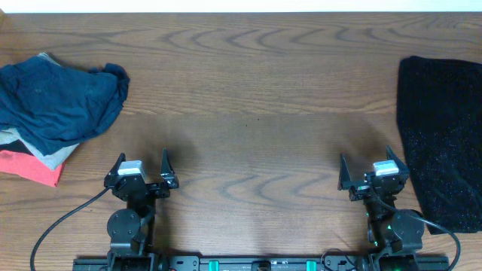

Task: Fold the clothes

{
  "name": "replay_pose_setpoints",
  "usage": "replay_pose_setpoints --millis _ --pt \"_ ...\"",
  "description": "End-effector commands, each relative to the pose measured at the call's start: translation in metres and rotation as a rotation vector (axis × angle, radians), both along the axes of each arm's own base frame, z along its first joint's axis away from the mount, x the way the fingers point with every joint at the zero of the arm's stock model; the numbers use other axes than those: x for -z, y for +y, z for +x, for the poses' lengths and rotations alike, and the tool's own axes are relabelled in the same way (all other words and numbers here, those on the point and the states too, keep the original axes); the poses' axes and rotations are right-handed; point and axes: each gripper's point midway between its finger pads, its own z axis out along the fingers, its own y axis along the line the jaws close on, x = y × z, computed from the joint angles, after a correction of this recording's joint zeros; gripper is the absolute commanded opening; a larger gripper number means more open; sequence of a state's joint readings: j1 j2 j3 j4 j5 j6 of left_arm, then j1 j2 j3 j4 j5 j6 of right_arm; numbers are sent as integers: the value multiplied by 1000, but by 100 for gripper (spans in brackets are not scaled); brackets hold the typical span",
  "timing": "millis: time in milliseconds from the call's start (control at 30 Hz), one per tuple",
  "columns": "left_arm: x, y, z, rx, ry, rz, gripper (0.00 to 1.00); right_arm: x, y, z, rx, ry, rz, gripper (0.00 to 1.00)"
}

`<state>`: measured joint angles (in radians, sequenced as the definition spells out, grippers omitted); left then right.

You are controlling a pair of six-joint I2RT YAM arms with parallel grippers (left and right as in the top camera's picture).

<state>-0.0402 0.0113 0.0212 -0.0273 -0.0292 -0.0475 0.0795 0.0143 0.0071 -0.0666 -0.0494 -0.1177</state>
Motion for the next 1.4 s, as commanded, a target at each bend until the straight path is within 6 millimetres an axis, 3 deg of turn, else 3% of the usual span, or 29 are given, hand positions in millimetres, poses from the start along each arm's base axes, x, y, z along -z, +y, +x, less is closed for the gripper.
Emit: replay_pose_setpoints --millis 0,833,1100,1367 --pt "17 1 -1 -7 55 17 98 0 -3 0 11 -4 -10 99" --pt "17 1 -1 -4 55 16 98 -1 -6 0 30 -6 -9 99" --pt "14 0 -2 -11 50 -71 98 -2 -7 0 41 16 131 99" --pt "3 -4 -7 9 178 -69 98 -7 -26 -13 158 142 104 99"
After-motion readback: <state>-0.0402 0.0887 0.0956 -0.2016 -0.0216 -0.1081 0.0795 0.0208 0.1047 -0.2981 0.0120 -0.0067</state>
